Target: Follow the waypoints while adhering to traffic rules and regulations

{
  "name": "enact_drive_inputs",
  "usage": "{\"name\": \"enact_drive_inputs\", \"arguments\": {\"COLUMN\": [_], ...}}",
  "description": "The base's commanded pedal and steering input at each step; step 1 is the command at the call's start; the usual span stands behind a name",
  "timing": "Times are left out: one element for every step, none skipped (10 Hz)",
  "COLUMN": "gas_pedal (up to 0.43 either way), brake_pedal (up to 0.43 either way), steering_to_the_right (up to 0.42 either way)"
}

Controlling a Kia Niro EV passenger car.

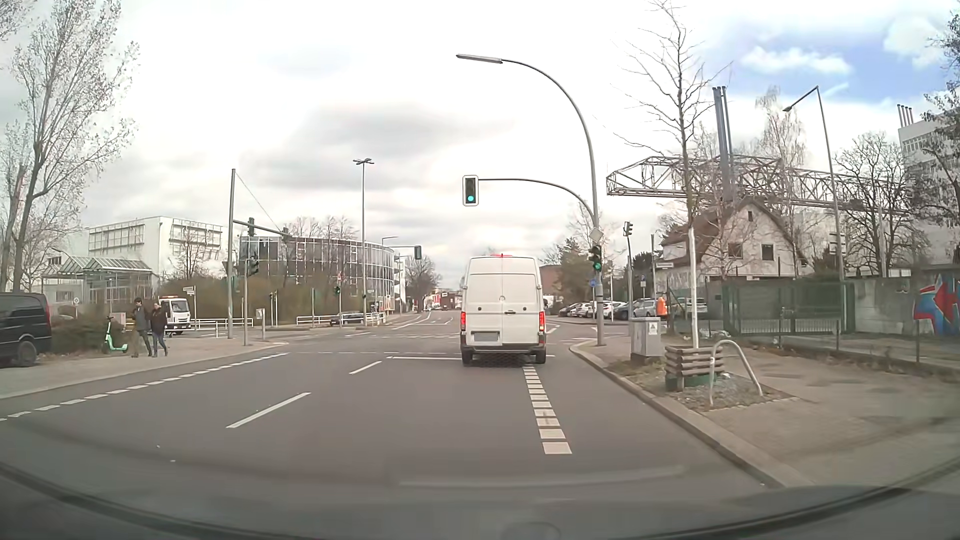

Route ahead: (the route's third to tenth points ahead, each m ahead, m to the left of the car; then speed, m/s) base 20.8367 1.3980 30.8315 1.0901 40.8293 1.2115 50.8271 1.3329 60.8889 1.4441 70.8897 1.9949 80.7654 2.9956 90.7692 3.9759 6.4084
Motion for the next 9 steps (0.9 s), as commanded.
{"name": "enact_drive_inputs", "arguments": {"gas_pedal": [0.177, 0.177, 0.169, 0.157, 0.13, 0.118, 0.118, 0.118, 0.118], "brake_pedal": [0.0, 0.0, 0.0, 0.0, 0.0, 0.0, 0.0, 0.0, 0.0], "steering_to_the_right": [-0.017, -0.013, -0.005, -0.001, -0.002, -0.001, 0.0, 0.003, 0.006]}}
